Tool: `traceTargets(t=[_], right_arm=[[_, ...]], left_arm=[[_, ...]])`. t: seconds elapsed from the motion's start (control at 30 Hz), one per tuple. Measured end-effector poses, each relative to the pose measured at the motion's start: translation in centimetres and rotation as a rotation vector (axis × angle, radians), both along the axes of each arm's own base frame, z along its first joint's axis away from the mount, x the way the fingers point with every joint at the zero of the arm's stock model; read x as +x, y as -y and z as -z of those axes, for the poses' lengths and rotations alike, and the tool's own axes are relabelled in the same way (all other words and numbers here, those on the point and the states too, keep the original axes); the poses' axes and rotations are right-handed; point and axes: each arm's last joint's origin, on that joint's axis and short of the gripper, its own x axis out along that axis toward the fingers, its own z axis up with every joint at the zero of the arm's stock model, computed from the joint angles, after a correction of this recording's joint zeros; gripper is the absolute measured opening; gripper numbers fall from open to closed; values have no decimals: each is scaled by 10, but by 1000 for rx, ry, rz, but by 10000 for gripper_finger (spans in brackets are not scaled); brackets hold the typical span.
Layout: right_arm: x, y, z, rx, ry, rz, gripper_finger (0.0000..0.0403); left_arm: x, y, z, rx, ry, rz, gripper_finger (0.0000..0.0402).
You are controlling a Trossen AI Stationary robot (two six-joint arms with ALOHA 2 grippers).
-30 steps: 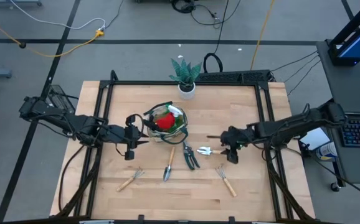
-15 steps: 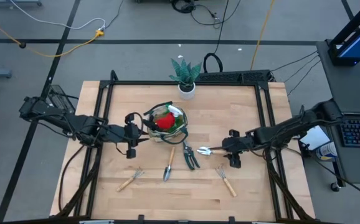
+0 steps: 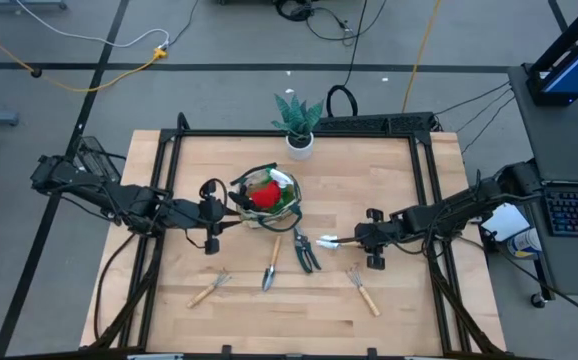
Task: Pick & Place Garden tools in Gardening bag
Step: Put the right brown trowel into the brown gardening bag
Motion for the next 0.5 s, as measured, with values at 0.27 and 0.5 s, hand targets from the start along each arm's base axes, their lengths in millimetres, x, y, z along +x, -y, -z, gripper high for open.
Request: traceTargets(t=[0.27, 0.5], right_arm=[[0, 0, 0, -19, 4, -8, 61], [5, 3, -19, -86, 107, 10, 61]], left_arm=[[0, 0, 0, 27, -4, 15, 97], [0, 0, -1, 48, 1, 28, 97]])
